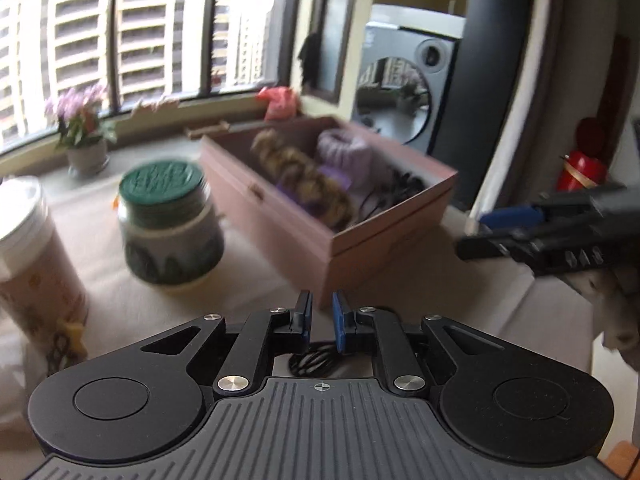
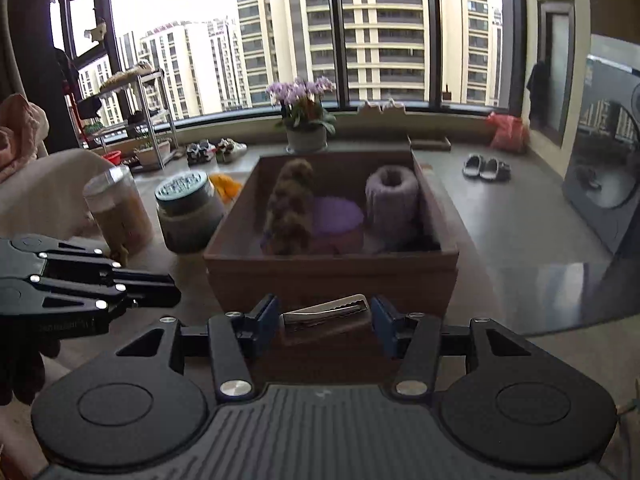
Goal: Organize soft objects
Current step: 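Carry the cable into the pink box with the left gripper while the right drops the silver clip in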
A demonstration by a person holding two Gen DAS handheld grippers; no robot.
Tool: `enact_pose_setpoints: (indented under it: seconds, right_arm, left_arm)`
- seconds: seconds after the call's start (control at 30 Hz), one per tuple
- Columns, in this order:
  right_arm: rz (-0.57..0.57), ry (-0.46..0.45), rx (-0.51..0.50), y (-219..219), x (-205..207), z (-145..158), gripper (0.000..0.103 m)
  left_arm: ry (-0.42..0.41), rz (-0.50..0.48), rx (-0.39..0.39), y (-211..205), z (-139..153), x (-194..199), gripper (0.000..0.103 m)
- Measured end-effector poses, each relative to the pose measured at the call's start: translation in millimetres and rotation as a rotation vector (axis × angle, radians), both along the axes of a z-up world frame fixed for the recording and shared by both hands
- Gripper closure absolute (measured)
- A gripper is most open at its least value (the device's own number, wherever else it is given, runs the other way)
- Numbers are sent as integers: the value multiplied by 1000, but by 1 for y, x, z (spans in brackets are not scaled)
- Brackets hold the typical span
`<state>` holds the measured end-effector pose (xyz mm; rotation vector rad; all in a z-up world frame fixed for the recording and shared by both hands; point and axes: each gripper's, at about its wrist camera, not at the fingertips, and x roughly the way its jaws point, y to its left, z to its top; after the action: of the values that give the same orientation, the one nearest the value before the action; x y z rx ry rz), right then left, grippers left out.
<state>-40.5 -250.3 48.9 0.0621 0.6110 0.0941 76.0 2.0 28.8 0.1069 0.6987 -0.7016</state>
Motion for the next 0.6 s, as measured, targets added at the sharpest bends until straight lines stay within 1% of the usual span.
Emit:
enact_pose_setpoints:
  seconds: [0.07, 0.13, 0.23, 0.3, 0.33, 0.37, 0.4, 0.47, 0.53, 0.6]
  right_arm:
    - [-5, 29, -16, 3, -3, -15, 52]
    - [0, 47, -36, 12, -10, -29, 52]
    - [19, 67, -56, 21, -18, -41, 52]
    - [14, 68, -71, 25, -19, -47, 52]
    - [2, 65, -82, 26, -19, -50, 52]
    - [-11, 64, -91, 27, -18, -53, 51]
    - [-18, 48, -93, 27, -19, -54, 49]
    - [-30, 37, -92, 27, -21, -56, 45]
    - [-44, 31, -85, 25, -21, -57, 39]
    - [-54, 23, -77, 24, -22, -59, 36]
  left_arm:
    - [62, 28, -49, 8, -11, 13, 90]
    - [132, 24, -95, 14, -20, 23, 90]
    - [219, -41, -156, 20, -28, 20, 90]
    - [224, -85, -165, 20, -28, 9, 89]
    - [210, -110, -152, 19, -27, 3, 89]
    - [188, -141, -120, 15, -26, -4, 89]
    - [156, -168, -74, 10, -24, -12, 87]
    - [66, -207, 21, -2, -21, -30, 87]
    - [17, -227, 105, -15, -22, -39, 86]
    - [-7, -230, 150, -25, -24, -44, 85]
